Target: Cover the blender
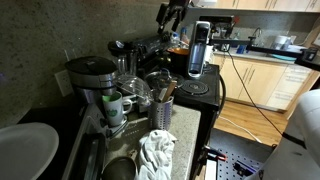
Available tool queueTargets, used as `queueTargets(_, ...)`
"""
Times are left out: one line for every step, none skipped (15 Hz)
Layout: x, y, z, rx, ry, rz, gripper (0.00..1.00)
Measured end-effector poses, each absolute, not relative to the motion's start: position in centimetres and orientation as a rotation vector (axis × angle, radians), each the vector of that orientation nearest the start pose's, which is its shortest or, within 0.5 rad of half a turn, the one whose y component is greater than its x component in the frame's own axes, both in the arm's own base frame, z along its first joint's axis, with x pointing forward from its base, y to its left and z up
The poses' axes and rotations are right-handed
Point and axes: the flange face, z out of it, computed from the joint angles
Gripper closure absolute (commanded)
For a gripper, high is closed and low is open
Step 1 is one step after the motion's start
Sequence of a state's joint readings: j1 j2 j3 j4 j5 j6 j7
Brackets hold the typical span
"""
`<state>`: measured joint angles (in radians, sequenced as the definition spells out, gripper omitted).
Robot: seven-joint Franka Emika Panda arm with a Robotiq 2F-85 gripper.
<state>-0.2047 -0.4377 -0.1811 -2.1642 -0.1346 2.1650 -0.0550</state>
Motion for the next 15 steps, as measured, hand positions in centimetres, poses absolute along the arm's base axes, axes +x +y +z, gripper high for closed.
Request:
queueTargets(41.6, -19.2, 61.6, -3.189, 0.429, -0.635, 0.00)
queueTargets(41.4, -19.2, 61.8, -3.196, 0.411, -0.597, 0.00)
queueTargets(41.2, -19.2, 62.0, -3.201, 0.388, -0.554, 0.00)
queueTargets(41.0, -19.2, 62.1, -3.202, 0.363, -0.513, 0.00)
queueTargets(40.8, -19.1, 62.2, -3.204, 0.341, -0.478, 0.00)
queueTargets(40.7, -19.0, 62.3, -3.205, 0.331, -0.452, 0.00)
queueTargets(40.6, -19.0, 62.4, -3.207, 0.316, -0.431, 0.00)
queueTargets(40.6, -18.9, 62.5, -3.208, 0.311, -0.418, 0.00)
queueTargets(40.7, -18.8, 62.6, -3.208, 0.308, -0.409, 0.00)
queueTargets(40.7, -18.7, 62.6, -3.208, 0.302, -0.402, 0.00)
queueTargets(40.8, -18.6, 62.7, -3.208, 0.298, -0.400, 0.00)
queueTargets(40.9, -18.6, 62.7, -3.209, 0.296, -0.400, 0.00)
queueTargets(41.0, -18.5, 62.7, -3.209, 0.294, -0.401, 0.00)
queueTargets(41.0, -18.5, 62.7, -3.209, 0.292, -0.400, 0.00)
queueTargets(41.1, -18.4, 62.7, -3.209, 0.290, -0.399, 0.00)
